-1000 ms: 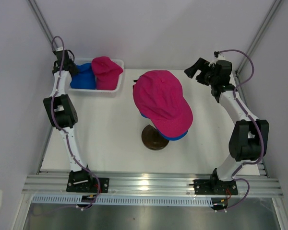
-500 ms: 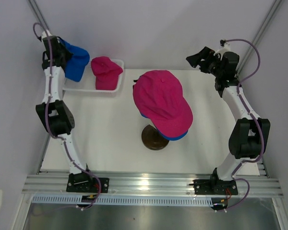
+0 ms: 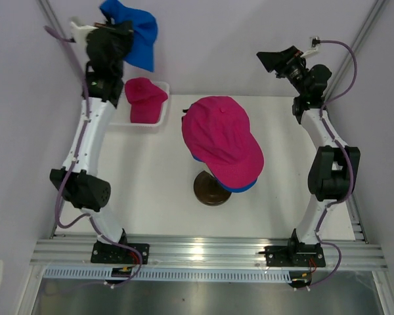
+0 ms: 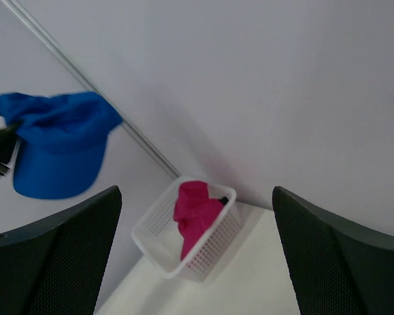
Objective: Stack the hats
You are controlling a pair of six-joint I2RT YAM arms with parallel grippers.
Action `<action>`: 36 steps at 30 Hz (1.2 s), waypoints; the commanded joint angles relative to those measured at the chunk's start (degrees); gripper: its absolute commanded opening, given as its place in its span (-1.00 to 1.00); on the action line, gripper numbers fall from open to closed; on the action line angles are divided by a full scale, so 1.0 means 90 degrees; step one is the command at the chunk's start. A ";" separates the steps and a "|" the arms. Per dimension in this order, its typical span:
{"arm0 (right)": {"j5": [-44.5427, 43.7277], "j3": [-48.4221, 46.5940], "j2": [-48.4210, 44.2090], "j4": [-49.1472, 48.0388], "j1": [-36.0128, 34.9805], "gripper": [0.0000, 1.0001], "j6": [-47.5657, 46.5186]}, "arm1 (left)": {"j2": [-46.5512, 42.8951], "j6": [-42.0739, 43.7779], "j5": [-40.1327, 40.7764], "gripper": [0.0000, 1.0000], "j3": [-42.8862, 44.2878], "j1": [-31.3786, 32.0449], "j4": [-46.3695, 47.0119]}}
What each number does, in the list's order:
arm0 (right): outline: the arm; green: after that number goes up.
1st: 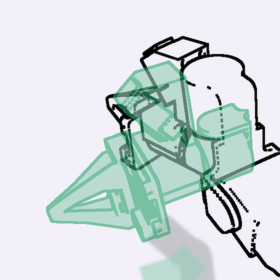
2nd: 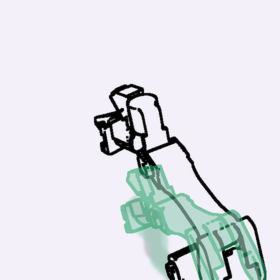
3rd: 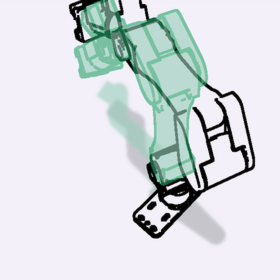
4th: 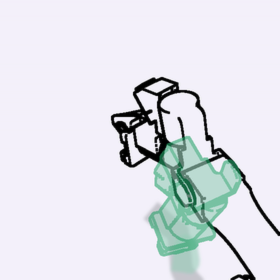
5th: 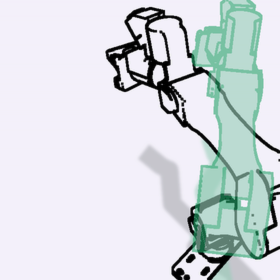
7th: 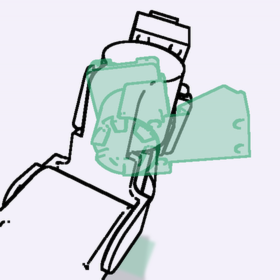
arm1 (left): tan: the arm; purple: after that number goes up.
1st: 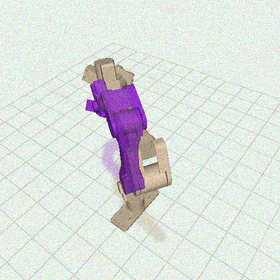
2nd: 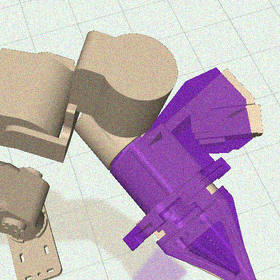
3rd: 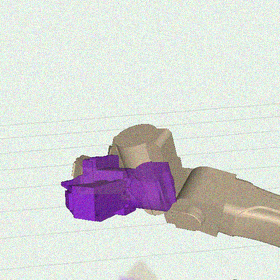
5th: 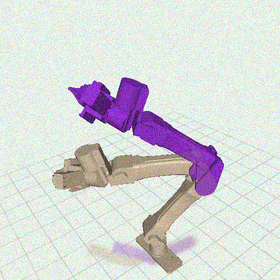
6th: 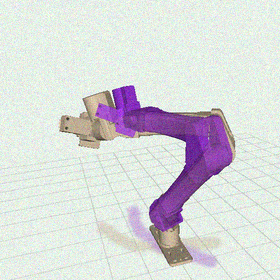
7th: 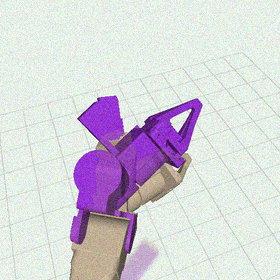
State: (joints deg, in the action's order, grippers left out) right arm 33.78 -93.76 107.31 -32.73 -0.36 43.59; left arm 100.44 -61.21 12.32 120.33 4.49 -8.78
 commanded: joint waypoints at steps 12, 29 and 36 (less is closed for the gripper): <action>0.0046 -0.0863 0.2520 -0.4595 0.0187 0.90 0.4713 | 0.2480 -0.1902 0.3765 -0.99 0.1625 0.2742 0.3070; -0.0941 0.1267 0.2129 -0.5376 -0.0575 0.89 0.5419 | 0.4025 -0.1304 0.4403 -0.99 0.1738 0.3534 0.5495; -0.0765 0.0711 0.2793 -0.5797 -0.0624 0.89 0.5693 | 0.3791 -0.1879 0.3798 -0.99 0.1103 0.3407 0.5527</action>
State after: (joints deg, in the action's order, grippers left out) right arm 27.22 -83.64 129.64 -74.22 -6.22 93.12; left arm 135.81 -74.70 48.84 131.81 34.92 37.69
